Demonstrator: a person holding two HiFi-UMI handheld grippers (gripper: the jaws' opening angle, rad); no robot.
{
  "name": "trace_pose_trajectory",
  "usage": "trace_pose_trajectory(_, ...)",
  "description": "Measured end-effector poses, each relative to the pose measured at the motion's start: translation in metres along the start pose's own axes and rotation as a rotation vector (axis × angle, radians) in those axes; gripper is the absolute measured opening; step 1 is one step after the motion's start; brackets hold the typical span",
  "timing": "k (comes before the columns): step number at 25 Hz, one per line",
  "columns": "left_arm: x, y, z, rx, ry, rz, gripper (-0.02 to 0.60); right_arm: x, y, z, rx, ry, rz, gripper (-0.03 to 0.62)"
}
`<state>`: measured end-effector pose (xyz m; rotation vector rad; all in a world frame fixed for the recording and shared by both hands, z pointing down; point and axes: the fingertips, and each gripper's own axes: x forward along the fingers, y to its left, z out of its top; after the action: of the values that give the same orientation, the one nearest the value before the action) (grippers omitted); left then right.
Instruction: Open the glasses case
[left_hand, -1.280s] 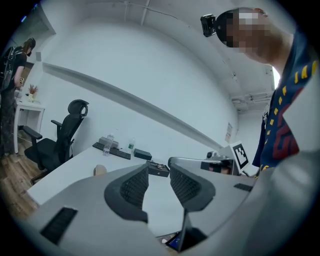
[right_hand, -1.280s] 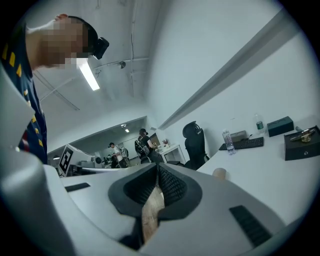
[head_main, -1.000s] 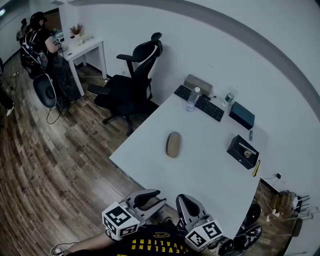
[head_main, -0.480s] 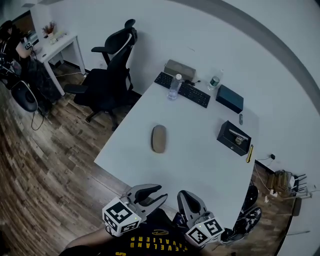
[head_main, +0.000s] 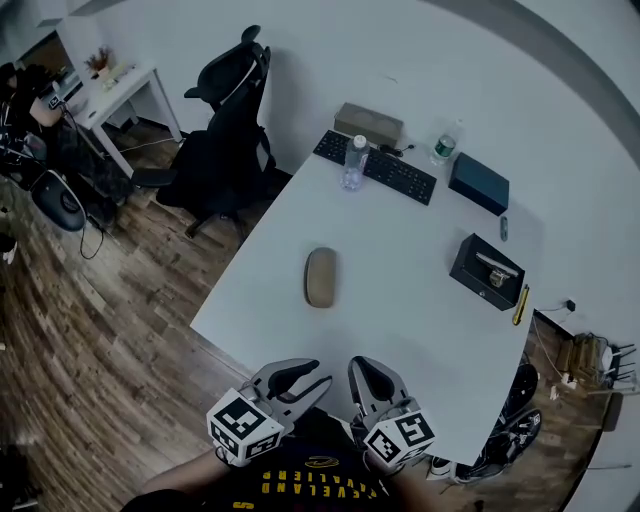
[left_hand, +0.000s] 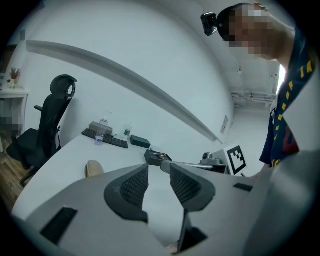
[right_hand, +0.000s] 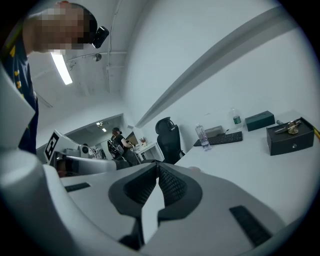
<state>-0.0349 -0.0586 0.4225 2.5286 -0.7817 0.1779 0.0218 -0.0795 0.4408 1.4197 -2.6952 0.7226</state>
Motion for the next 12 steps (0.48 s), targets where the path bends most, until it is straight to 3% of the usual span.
trace_pose_trajectory(6,0.018,0.049,-0.002,-0.034,-0.009,0.125,0.146,0.031,-0.047,-0.024,-0.031,0.062,-0.077,0.025)
trace_pose_trajectory(12,0.024,0.118,-0.014,-0.11,0.001,0.241,0.146,0.065,-0.054,-0.032,-0.084,0.106,-0.105,0.025)
